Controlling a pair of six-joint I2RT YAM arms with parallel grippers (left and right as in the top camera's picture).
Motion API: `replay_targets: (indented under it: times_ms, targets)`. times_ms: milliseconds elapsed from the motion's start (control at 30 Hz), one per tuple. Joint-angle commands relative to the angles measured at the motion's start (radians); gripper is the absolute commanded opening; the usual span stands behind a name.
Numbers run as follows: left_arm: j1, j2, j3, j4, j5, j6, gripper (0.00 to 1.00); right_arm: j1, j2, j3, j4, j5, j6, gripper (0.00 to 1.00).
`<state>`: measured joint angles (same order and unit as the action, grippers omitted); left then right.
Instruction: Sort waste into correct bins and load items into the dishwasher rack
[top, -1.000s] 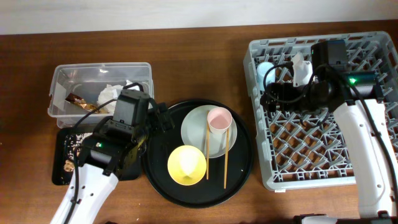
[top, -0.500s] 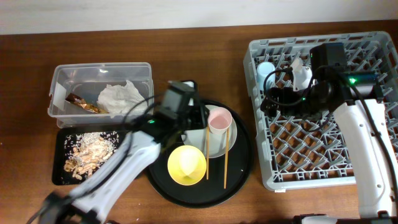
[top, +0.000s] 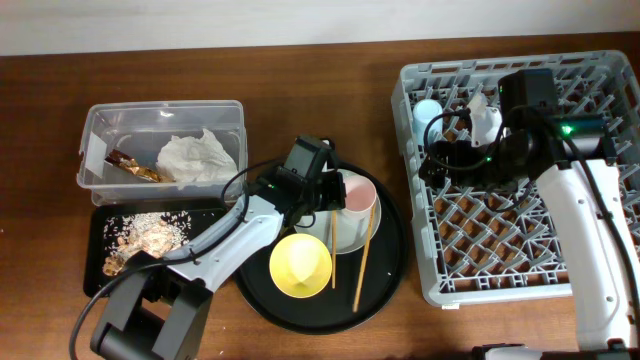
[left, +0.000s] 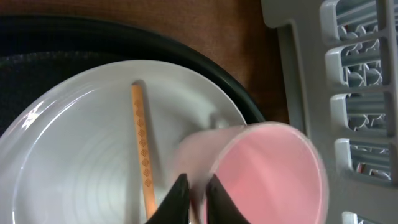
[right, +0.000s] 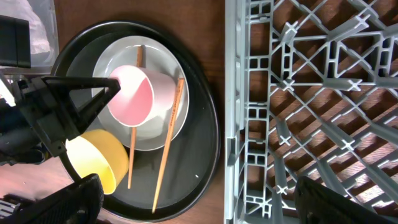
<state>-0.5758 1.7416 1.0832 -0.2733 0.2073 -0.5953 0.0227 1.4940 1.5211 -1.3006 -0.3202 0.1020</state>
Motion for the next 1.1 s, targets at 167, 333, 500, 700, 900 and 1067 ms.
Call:
replay_targets:
  times_ms: [167, 333, 500, 700, 900, 1067]
  targets:
    - [0.066, -0.182, 0.009, 0.003, 0.018, 0.004, 0.01, -0.003, -0.003, 0.076, 0.032, -0.012, 0.002, 0.99]
    - [0.216, -0.361, 0.01, -0.007, 0.241, 0.004, 0.01, -0.003, -0.005, 0.174, -0.005, -0.178, -0.039, 0.99]
    - [0.489, -0.416, 0.01, 0.114, 0.918, -0.054, 0.01, -0.003, -0.011, 0.188, -0.034, -0.809, -0.433, 0.98]
    - [0.581, -0.409, 0.01, 0.33, 1.247, -0.131, 0.0, 0.029, -0.011, 0.188, -0.028, -1.086, -0.633, 0.98]
    - [0.479, -0.409, 0.01, 0.381, 1.248, -0.142, 0.0, 0.132, -0.01, 0.188, 0.036, -1.032, -0.648, 0.99]
    - [0.437, -0.409, 0.01, 0.558, 1.344, -0.248, 0.0, 0.155, -0.01, 0.188, 0.04, -0.936, -0.645, 0.99]
